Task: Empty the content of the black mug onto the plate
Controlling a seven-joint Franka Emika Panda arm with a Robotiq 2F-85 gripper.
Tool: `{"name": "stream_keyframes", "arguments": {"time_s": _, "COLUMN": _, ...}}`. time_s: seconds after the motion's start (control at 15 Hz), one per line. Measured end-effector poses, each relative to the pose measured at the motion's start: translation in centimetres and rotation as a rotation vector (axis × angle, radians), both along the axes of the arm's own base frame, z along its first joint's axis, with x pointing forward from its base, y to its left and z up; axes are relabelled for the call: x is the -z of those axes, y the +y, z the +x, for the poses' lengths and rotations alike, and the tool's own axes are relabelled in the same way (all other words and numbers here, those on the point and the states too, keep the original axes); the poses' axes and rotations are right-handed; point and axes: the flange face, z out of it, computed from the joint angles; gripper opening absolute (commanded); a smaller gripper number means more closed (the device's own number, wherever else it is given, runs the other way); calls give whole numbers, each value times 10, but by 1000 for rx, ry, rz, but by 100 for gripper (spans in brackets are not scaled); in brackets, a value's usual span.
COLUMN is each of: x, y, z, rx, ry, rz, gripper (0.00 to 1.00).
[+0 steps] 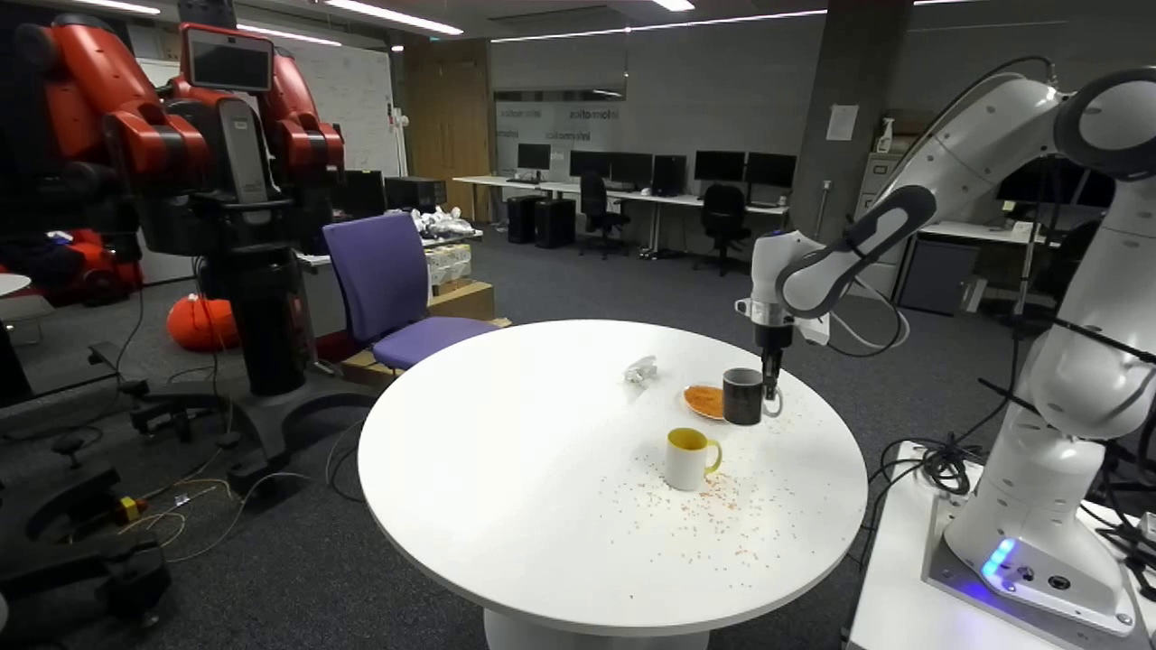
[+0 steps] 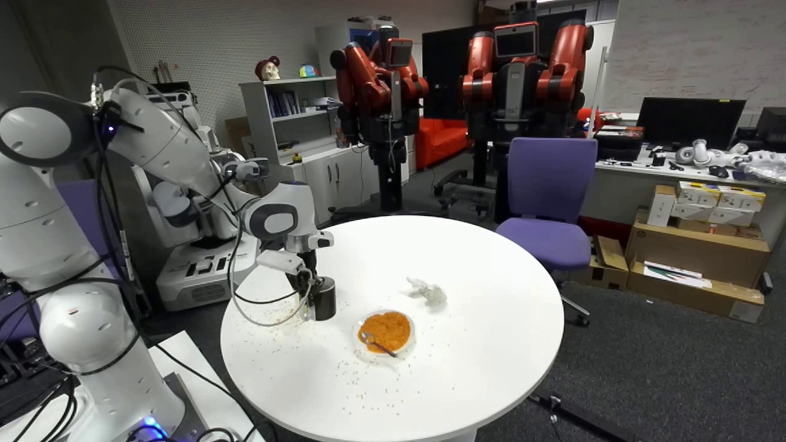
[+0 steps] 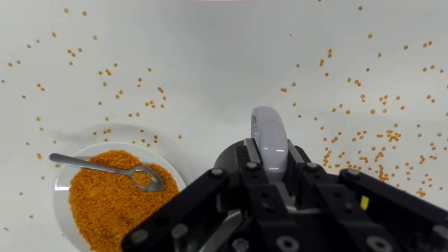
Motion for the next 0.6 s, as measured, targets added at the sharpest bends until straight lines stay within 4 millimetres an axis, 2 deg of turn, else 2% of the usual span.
{"name": "stream_keyframes", "arguments": {"time_s": 0.13, "x": -24, "y": -10, "z": -2, "rx": 13, "ry": -4, "rz": -4, "gripper": 5}}
{"name": "stream_keyframes", "arguments": {"time_s": 0.27, "x": -37, "y": -23, "z": -3, "rx": 31, "ry": -26, "rz": 36, "gripper": 5}}
{"name": "stream_keyframes", "arguments": {"time_s": 0.6, "x": -38, "y": -61, "z": -11, "rx": 77, "ry": -81, "rz": 231, "gripper": 5}}
